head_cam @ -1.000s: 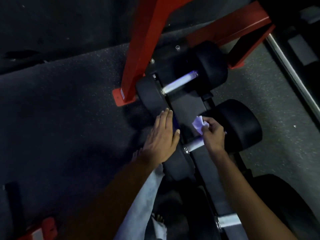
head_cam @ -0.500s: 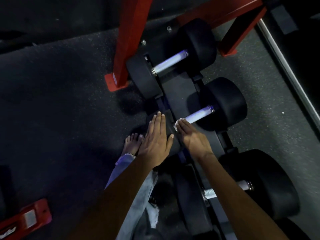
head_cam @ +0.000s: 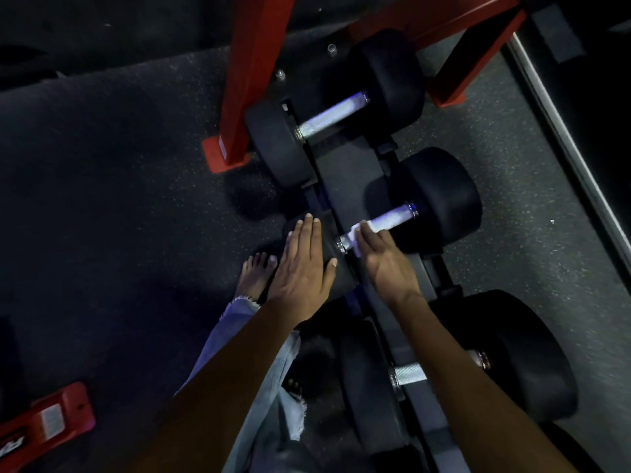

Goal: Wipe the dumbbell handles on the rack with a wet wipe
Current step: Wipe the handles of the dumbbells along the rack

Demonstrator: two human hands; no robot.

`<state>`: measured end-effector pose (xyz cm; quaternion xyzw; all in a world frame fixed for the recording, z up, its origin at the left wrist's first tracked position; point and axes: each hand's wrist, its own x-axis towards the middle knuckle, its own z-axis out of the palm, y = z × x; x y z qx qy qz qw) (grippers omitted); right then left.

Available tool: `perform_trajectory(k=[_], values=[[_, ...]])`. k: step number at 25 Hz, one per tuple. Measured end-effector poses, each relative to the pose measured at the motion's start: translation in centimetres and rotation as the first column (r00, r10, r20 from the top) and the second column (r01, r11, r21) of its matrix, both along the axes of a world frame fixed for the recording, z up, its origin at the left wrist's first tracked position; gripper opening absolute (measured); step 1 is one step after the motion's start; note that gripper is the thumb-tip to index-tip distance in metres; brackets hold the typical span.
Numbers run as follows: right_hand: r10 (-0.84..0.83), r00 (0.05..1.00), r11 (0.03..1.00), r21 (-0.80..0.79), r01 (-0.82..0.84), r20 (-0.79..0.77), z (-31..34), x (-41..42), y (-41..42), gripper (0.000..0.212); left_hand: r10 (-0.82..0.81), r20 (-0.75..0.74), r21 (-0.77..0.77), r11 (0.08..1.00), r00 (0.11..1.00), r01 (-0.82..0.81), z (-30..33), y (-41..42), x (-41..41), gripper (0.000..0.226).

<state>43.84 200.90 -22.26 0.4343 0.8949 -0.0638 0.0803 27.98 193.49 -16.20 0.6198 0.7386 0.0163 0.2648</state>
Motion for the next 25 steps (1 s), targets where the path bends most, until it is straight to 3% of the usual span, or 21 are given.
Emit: perform_trajectory(k=[5, 7, 11, 18, 22, 25], values=[[0.116, 0.99, 0.993, 0.014, -0.118, 0.083, 0.3, -1.5, -0.3, 0.041, -0.014, 0.008, -0.017, 1.0, 1.0, 0.014, 0.1, 0.0, 0.0, 0.066], [0.155, 0.973, 0.982, 0.085, -0.171, 0.173, 1.1, -1.9, 0.7, 0.041, -0.018, 0.006, -0.018, 1.0, 1.0, 0.018, 0.1, 0.0, -0.2, 0.066], [0.193, 0.928, 0.973, 0.057, -0.222, 0.318, 2.0, -2.4, 2.5, 0.039, -0.024, -0.003, -0.039, 0.999, 1.0, 0.023, 0.5, 0.2, -0.2, 0.066], [-0.035, 0.912, 0.996, 0.087, -0.001, 0.41, 3.3, -1.3, 7.1, 0.036, -0.037, 0.005, -0.036, 0.999, 0.999, 0.038, 0.2, 0.4, -0.5, 0.067], [-0.104, 0.946, 0.994, -0.001, 0.11, 0.309, 3.2, -1.8, 6.0, 0.034, -0.059, 0.001, -0.019, 0.998, 0.998, 0.059, -0.2, 0.4, -0.6, 0.067], [0.058, 0.981, 0.996, -0.08, -0.044, 0.184, 2.2, -2.8, 3.5, 0.03, -0.05, 0.009, -0.02, 0.999, 0.999, 0.051, -0.6, 0.4, -0.6, 0.067]])
